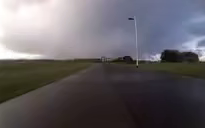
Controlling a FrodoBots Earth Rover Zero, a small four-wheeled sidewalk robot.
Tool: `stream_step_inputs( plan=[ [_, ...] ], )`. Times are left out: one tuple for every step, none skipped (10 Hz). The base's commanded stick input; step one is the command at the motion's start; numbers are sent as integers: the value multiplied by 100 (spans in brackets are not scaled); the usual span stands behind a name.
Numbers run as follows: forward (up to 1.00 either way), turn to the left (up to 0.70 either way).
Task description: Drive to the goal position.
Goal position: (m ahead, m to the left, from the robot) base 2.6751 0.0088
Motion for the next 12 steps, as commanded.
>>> stream_step_inputs(
  plan=[
    [70,0],
    [70,0],
    [70,0],
    [70,0],
    [70,0],
    [70,0],
    [70,0],
    [70,0],
    [70,0],
    [70,0],
    [70,0],
    [70,0]
  ],
)
